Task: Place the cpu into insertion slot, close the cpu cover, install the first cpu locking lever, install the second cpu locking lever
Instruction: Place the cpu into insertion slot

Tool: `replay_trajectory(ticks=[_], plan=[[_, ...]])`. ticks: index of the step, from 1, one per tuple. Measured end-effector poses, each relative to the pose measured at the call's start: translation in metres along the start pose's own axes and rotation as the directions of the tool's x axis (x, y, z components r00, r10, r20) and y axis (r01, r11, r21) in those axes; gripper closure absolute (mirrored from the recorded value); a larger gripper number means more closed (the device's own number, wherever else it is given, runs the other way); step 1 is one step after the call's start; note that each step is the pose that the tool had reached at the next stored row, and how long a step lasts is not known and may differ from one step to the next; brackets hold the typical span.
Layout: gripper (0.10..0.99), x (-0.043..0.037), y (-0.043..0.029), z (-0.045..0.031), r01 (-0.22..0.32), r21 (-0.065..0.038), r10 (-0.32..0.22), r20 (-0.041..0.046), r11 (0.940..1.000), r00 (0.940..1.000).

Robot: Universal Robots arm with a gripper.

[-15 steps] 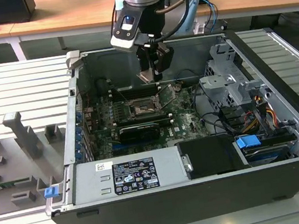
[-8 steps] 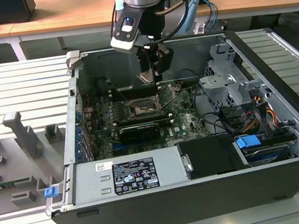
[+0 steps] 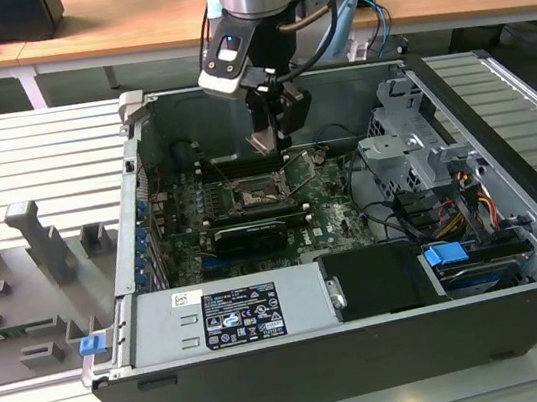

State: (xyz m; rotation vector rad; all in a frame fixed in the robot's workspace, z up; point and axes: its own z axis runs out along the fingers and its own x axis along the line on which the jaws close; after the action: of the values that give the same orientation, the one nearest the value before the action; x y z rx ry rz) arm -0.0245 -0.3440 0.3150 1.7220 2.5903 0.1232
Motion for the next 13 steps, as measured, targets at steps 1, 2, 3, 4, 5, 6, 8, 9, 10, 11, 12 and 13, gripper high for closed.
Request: replay_trajectory(ticks=[1,2,3,4,5,6,8,9,10,11,12,13], plan=[[0.561,0.0000,-0.0001,0.0005,-0.001,0.000,0.001,0.0001,1.0000,1.0000],[0.561,0.0000,-0.0001,0.0009,-0.002,0.000,0.002,0.0002,1.0000,1.0000],[0.561,0.0000,-0.0001,0.0014,-0.003,0.000,0.003,0.0003,1.0000,1.0000],[0.561,0.0000,-0.0001,0.0017,-0.004,0.000,0.004,0.0003,1.0000,1.0000],[0.561,0.0000,-0.0002,0.0019,-0.004,0.000,0.004,0.0003,1.0000,1.0000],[0.561,0.0000,-0.0002,0.0022,-0.005,0.000,0.005,0.0004,1.0000,1.0000],[0.561,-0.0001,-0.0003,0.0028,-0.007,0.000,0.007,0.0005,1.0000,1.0000],[0.561,-0.0001,-0.0003,0.0032,-0.008,0.000,0.008,0.0006,1.0000,1.0000],[0.561,-0.0001,-0.0003,0.0034,-0.008,0.000,0.008,0.0007,1.0000,1.0000],[0.561,-0.0001,-0.0003,0.0039,-0.009,0.000,0.009,0.0007,1.0000,1.0000],[0.561,-0.0001,-0.0004,0.0044,-0.011,0.000,0.011,0.0009,0.9999,0.9999],[0.561,-0.0001,-0.0004,0.0048,-0.012,0.000,0.012,0.0009,0.9999,0.9999]])
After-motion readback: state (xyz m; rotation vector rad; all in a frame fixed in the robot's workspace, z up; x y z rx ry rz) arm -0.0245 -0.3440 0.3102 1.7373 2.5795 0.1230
